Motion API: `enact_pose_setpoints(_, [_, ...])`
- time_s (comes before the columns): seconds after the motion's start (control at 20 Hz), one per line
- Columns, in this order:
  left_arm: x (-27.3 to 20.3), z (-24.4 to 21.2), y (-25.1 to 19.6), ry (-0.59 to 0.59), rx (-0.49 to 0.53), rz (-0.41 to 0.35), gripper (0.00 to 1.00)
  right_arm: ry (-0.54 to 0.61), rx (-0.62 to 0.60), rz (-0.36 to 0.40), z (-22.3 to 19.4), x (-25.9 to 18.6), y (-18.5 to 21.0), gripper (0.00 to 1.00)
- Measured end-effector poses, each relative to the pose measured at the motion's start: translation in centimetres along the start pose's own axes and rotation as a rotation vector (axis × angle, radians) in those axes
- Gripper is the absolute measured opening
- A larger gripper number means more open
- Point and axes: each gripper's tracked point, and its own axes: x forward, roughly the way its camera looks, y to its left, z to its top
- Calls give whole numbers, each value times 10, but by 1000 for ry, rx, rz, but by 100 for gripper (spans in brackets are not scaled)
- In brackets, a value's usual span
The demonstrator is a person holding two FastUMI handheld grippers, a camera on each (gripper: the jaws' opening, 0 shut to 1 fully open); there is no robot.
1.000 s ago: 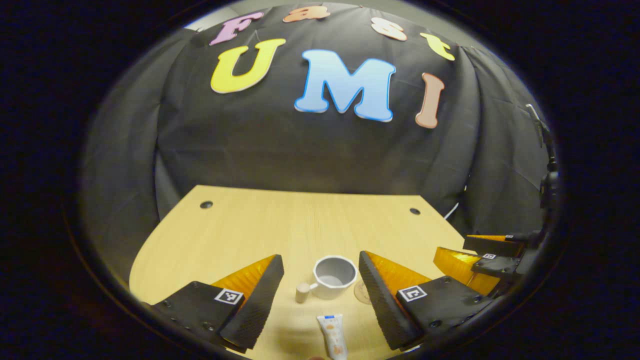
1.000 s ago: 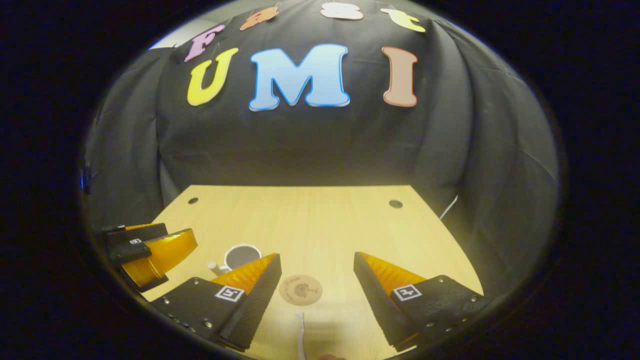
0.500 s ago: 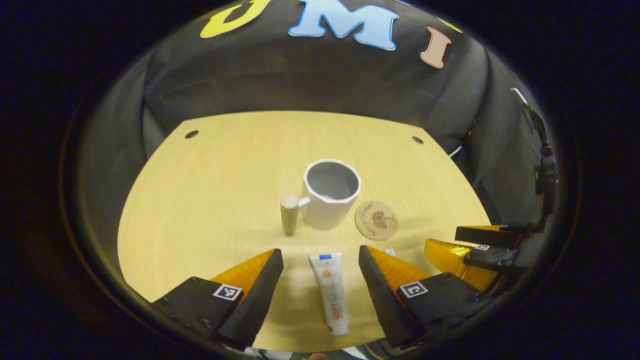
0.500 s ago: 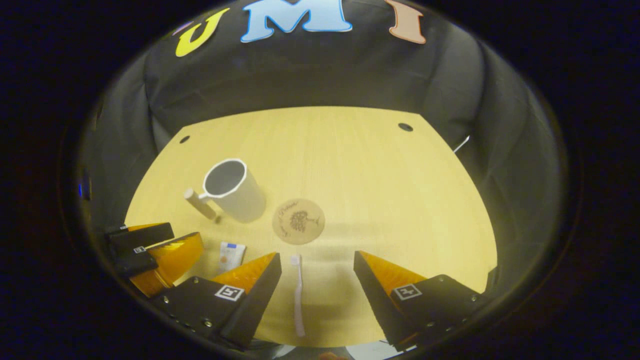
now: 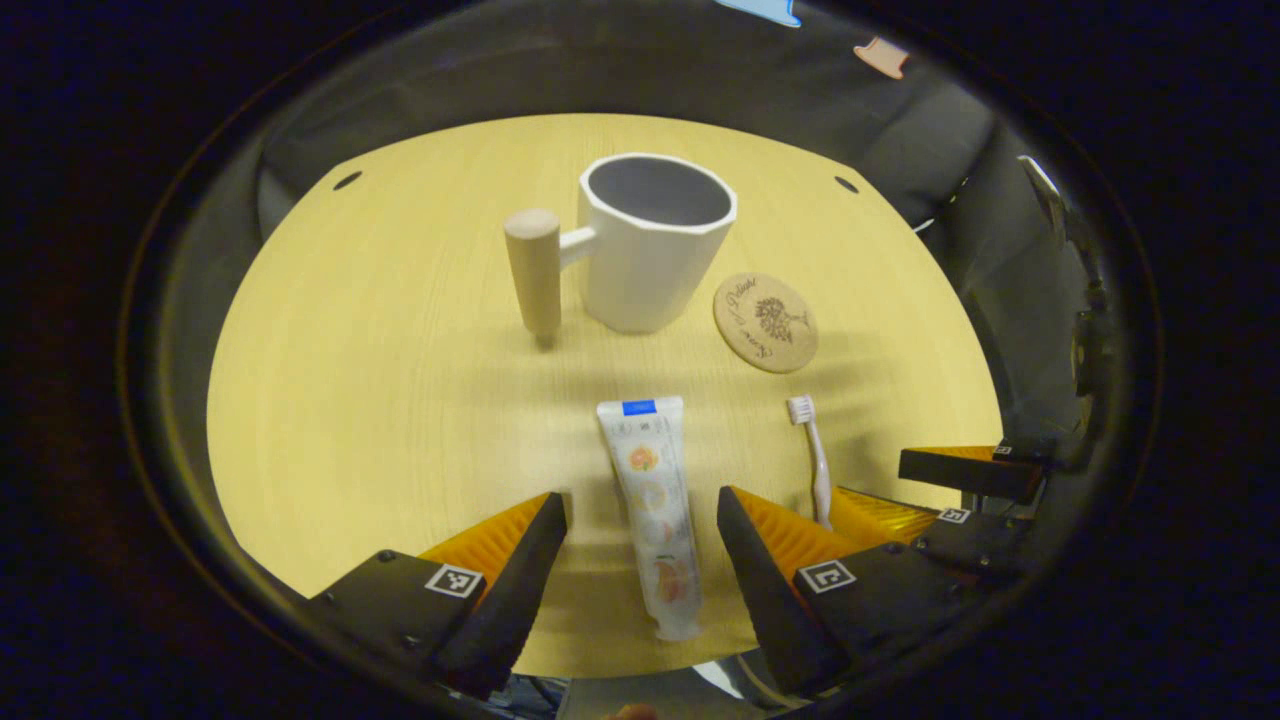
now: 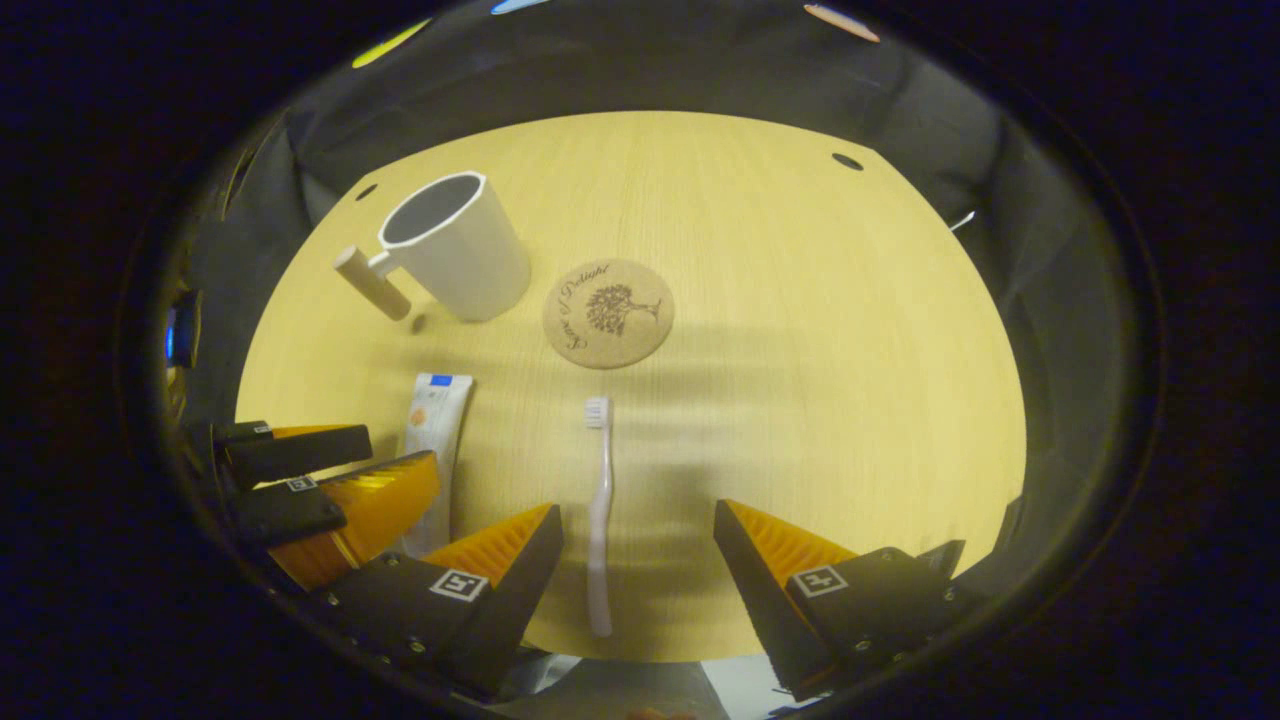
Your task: Put the toothbrush and toothpaste on the desktop into the cup, then pick up the cup and place it on the coaster on the desktop.
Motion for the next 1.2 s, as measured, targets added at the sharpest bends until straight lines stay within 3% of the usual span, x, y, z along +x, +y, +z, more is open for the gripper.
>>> enact_pose_setpoints(0.15, [13,-10,2,53,-25,9,99,38,-12,4,-8,7,1,94])
enact_pose_setpoints(0.4, [20,-11,10,83,-11,86,94,123,-41,-12,-21,22,-1,94])
enact_pose_setpoints(0.6, [24,-14,11,118,47,145,94,140,-35,-14,-24,22,0,96])
enact_pose_setpoints(0.8, [27,-13,10,118,46,148,95,164,-33,-11,-26,21,-1,99])
enact_pose_setpoints(0.95, [26,-9,12,117,48,149,89,172,-26,-19,-25,22,-1,98])
enact_pose_setpoints(1.0, [27,-7,13,107,42,151,73,168,-26,-17,-24,19,-1,86])
enact_pose_setpoints(1.05, [27,-8,12,118,39,152,68,170,-23,-18,-23,23,-1,82])
enact_pose_setpoints(1.1, [26,-6,11,124,45,154,63,162,-12,-19,-22,22,-2,61])
enact_pose_setpoints(1.15, [28,-6,12,123,39,156,54,163,1,-16,-20,21,-2,50])
enact_pose_setpoints(1.2, [27,-5,12,125,40,165,46,172,6,-13,-22,20,-3,21])
